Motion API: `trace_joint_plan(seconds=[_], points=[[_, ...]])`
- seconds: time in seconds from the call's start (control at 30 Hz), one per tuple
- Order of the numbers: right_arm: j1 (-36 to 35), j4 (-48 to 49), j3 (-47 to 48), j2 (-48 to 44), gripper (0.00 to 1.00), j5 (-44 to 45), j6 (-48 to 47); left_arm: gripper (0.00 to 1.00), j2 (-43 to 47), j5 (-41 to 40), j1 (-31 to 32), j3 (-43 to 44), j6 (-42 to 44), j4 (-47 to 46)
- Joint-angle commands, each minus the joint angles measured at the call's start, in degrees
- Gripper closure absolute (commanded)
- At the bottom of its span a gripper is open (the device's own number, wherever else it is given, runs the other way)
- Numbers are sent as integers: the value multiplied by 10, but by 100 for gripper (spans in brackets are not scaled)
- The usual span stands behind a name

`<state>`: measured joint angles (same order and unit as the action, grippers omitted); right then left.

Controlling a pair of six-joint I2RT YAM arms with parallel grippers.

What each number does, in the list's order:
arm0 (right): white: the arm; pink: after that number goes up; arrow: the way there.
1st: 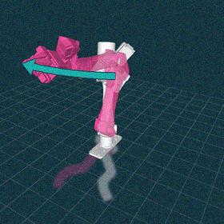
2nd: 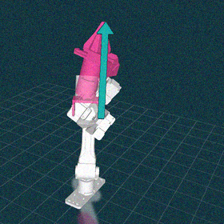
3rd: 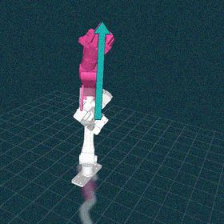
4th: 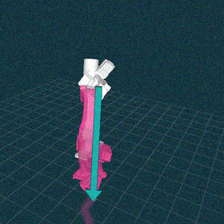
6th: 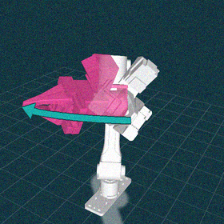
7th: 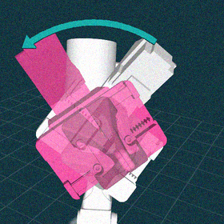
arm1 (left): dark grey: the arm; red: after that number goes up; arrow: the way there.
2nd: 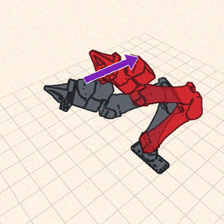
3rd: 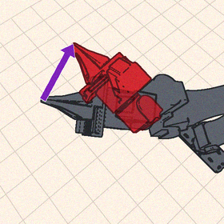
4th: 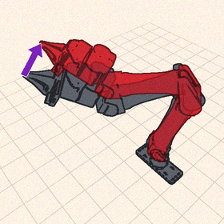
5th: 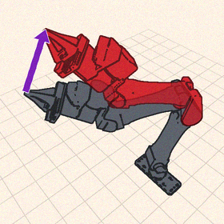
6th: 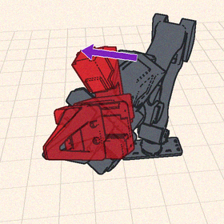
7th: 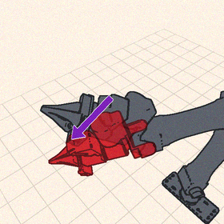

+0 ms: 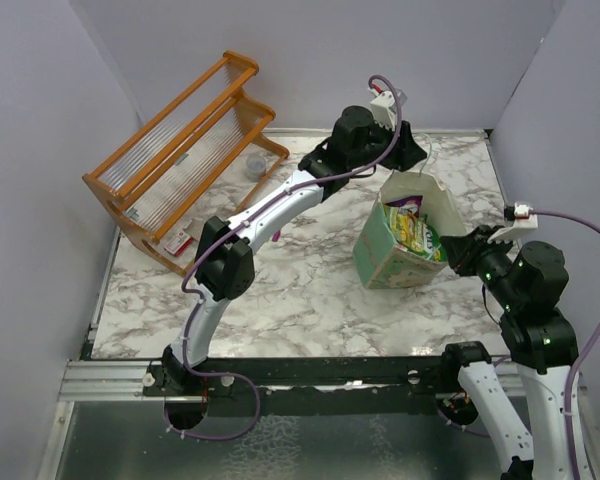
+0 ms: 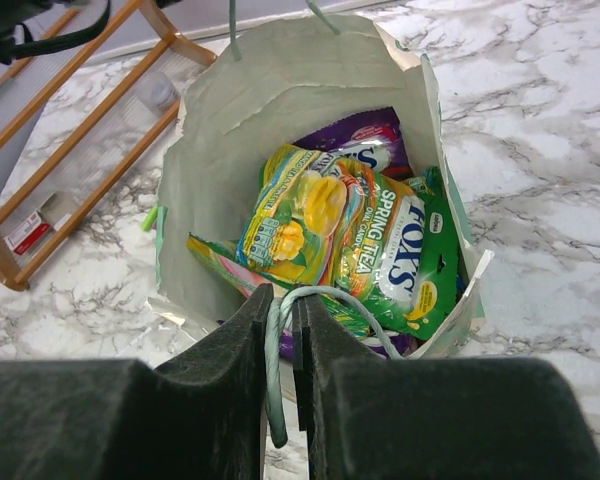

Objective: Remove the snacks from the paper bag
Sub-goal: Adjust the paper bag at the center of the board.

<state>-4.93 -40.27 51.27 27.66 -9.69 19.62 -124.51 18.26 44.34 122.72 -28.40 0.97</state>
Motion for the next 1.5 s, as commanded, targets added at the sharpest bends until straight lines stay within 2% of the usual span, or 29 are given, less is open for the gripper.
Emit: trace_joint_plan(seconds=[0.0,0.13,0.37,0.53,0.63,0.83,1.1,1.47], points=[[0,25,0,-13,85,0,-8,53,-41,-24,4,68,0,6],[0,26,-1,-14,85,-3,-9,54,-51,-23,4,81,-7,-13],[0,27,-1,-12,85,-19,-11,87,-3,-35,3,55,-1,-31],[0,47,-8,2,78,-81,-42,100,71,-100,1,1,30,-32],[0,54,-3,32,79,-123,-60,100,113,-118,-9,-39,35,-34],[0,78,4,93,80,-272,-91,100,199,-135,-43,-104,24,10],[0,149,-14,168,81,-451,-71,100,367,-154,-70,-265,19,40],[-12,282,-88,232,80,-533,14,100,528,-218,-94,-372,47,140]])
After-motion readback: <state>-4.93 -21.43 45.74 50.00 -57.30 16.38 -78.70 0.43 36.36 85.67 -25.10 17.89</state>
